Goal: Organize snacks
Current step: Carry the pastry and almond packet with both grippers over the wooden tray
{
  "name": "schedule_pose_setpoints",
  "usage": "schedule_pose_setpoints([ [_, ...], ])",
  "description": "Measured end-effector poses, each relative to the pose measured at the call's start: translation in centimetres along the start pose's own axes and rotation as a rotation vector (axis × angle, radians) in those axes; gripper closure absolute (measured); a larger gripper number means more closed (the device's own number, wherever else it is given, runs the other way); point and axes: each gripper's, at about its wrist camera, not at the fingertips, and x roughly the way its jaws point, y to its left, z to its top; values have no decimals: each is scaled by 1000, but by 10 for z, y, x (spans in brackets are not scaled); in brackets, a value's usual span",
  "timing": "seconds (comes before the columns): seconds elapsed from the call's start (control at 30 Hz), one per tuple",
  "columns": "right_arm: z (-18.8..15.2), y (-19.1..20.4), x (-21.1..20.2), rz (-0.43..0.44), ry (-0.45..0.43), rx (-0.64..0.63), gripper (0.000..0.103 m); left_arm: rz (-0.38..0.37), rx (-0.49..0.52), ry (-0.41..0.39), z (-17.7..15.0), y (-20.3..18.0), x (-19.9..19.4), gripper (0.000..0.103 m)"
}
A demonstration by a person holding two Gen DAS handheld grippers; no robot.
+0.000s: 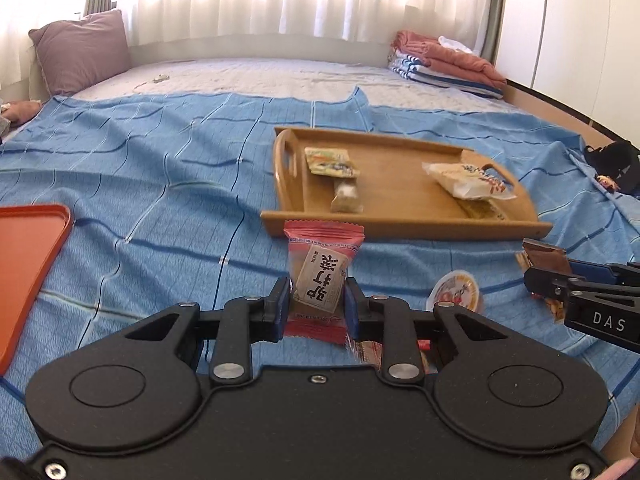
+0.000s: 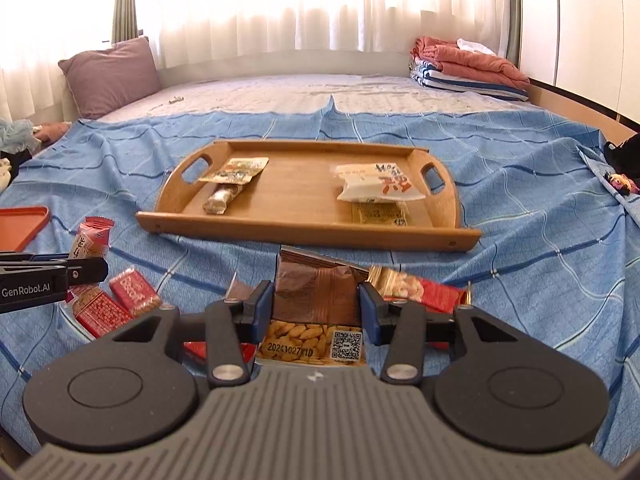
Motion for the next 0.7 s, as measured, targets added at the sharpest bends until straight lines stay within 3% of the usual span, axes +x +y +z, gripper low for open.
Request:
schedule_pose_setpoints([
  [0.7,28,-18,2,-17,-38,33,53,-105,-43,-44,44,-14,0,77],
])
